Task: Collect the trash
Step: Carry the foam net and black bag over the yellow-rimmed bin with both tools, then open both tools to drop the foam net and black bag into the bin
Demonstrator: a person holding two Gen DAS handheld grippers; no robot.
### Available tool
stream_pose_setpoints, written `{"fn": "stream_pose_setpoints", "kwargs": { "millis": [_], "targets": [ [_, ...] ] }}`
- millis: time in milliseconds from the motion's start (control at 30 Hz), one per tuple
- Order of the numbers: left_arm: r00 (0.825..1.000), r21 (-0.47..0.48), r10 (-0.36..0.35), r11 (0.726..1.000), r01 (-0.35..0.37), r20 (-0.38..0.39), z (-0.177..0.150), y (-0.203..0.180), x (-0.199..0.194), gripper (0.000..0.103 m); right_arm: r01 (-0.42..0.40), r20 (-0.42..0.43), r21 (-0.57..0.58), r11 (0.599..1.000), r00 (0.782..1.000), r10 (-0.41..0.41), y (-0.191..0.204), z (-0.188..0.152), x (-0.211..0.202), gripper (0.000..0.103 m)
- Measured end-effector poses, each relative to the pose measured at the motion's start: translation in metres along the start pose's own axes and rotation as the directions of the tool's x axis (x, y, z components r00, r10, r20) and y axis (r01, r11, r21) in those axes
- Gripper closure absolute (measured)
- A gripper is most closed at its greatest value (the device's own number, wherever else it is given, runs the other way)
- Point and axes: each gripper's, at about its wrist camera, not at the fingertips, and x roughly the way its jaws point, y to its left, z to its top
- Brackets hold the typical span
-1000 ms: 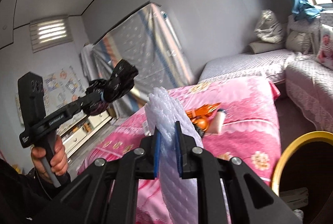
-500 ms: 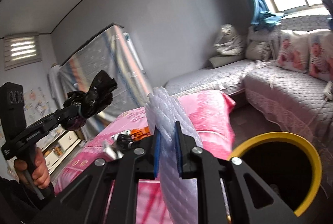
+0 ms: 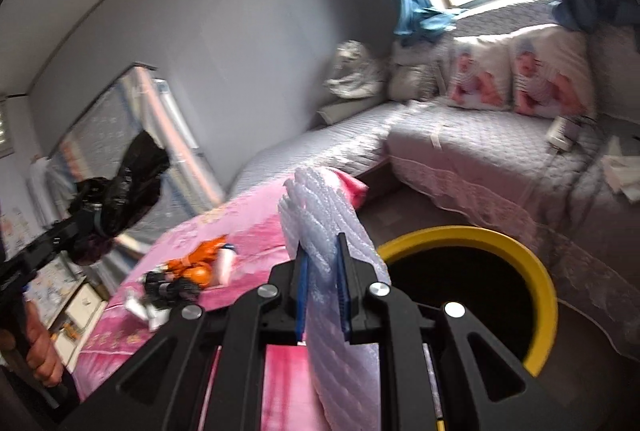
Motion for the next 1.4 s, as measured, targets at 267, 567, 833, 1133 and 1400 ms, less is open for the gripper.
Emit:
{"fn": "stream_pose_setpoints", "kwargs": {
  "millis": [267,567,833,1133,1400],
  "targets": [
    [0.994,0.044,-0.104,0.993,0.106,-0.038,-0.011,-0.025,0.07,0.077,0.157,-0.099,0.124,0.98,0.984,-0.145,-0.041,-0.021,0.018,0.091],
    [0.962,-0.021,-0.208,0.978,0.208,-0.176,-0.029,-0.047,0.153,0.076,0.236,-0.162,0.19,0.953,0.965,-0.207,-0.071,-0.032,0.028,0.091],
    [0.951,-0.101,-0.237,0.97,0.221,-0.198,-0.033,-0.042,0.174,0.035,0.271,-0.179,0.22,0.937,0.956,-0.234,-0.079,-0.032,0.029,0.079],
    [0.984,-0.22,-0.178,0.961,0.17,-0.017,-0.025,0.002,0.138,0.008,0.307,-0.084,0.224,0.925,0.952,-0.295,-0.079,-0.021,0.006,0.047],
    [0.955,-0.445,0.027,0.888,0.113,0.297,0.014,0.074,0.046,0.008,0.148,0.026,0.168,0.974,0.988,-0.155,-0.049,-0.018,-0.005,0.015]
  ]
}}
